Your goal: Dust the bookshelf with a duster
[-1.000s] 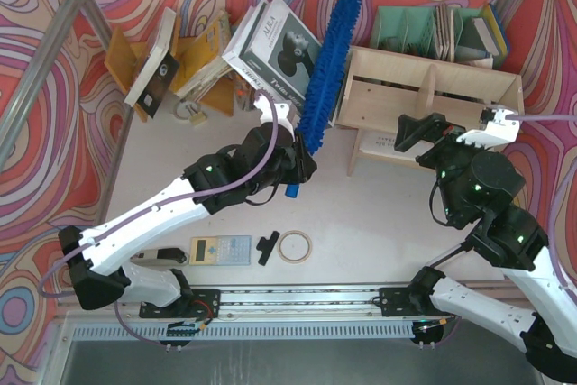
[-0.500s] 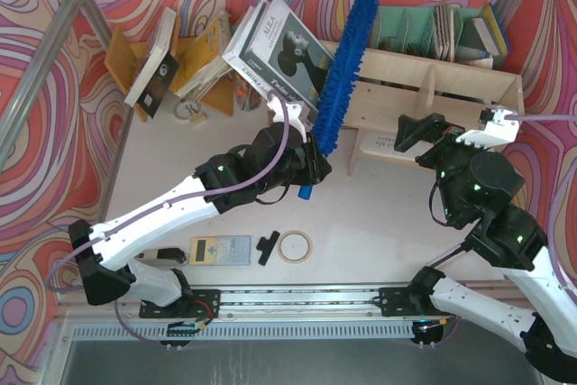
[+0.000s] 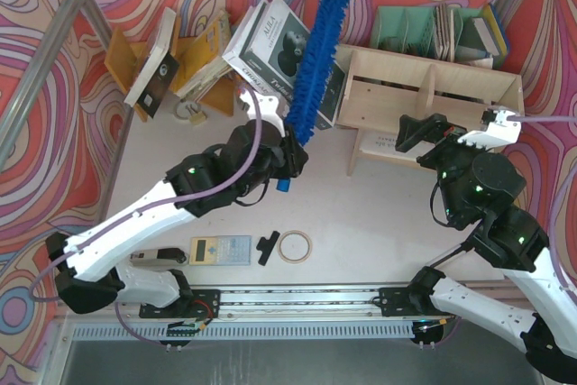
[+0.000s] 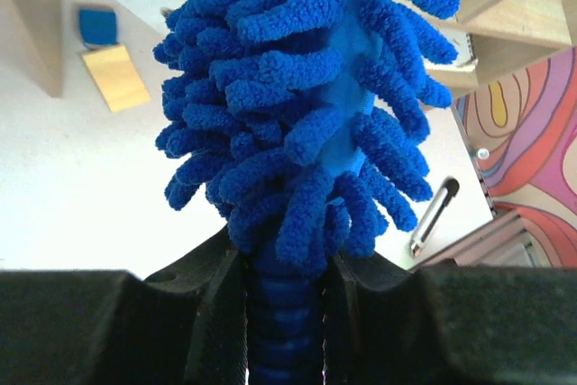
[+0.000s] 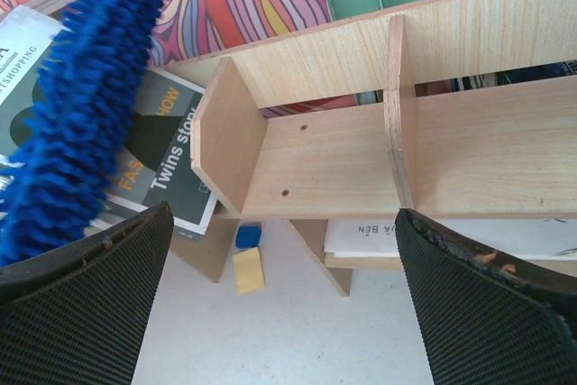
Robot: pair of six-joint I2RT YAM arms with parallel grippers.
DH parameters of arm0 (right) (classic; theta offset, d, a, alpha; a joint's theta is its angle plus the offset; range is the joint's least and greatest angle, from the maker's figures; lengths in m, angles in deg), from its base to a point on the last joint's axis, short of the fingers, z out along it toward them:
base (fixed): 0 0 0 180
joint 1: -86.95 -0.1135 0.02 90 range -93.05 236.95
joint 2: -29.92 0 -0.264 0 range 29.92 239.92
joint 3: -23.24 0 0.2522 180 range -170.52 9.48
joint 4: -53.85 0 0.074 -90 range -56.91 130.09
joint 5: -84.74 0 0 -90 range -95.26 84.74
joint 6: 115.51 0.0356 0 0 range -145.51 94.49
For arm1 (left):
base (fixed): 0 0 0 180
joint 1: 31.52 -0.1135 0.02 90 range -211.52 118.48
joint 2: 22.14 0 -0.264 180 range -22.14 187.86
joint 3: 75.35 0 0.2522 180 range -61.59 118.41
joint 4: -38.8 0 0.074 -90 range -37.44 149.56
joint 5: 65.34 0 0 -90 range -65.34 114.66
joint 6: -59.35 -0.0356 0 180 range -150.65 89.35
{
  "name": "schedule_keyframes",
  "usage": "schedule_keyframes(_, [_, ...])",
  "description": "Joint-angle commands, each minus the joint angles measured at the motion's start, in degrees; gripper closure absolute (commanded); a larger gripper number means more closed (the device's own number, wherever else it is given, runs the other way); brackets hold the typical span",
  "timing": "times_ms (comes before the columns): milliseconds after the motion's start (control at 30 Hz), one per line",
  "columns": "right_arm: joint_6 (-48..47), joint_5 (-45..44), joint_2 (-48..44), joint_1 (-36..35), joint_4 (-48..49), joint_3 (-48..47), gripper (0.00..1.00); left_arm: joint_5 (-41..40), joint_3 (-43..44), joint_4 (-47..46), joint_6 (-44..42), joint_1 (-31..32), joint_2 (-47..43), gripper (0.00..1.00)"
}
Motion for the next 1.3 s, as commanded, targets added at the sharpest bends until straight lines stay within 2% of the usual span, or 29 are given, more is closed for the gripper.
schedule_keyframes(0, [-0.3,-0.8,0.0,-0.1,1.0,-0.6,0.01,-6.2,3.7,1.7,-4.5,-1.0,-4.2,1.00])
schedule_keyframes(267, [-0.9,-0.8,0.3,-0.1,1.4,-0.8,0.01,-10.0,10.2,7.2,-11.0,-2.7,-8.6,1.00])
schedule_keyframes(467, [-1.1,-0.6,0.8,-0.1,1.8,-1.1,0.01,-11.8,12.6,12.2,-12.4,-5.8,-11.7,1.00])
schedule_keyframes(733, [-0.8,-0.3,1.4,-0.1,1.9,-0.8,0.01,-8.5,13.8,20.6,-13.6,-11.4,-12.7,1.00])
schedule_keyframes(1067, [-0.3,-0.4,1.4,-0.1,1.8,-0.2,0.01,-0.4,15.8,24.7,-15.2,-13.6,-6.8,1.00])
schedule_keyframes(1167, [-0.3,-0.5,1.4,-0.1,1.7,-0.1,0.01,-0.6,16.3,24.1,-16.0,-13.6,-6.9,1.00])
schedule_keyframes(1267, [-0.3,-0.5,1.3,-0.1,1.6,0.0,0.01,-4.3,18.0,24.8,-17.0,-13.6,-7.9,1.00])
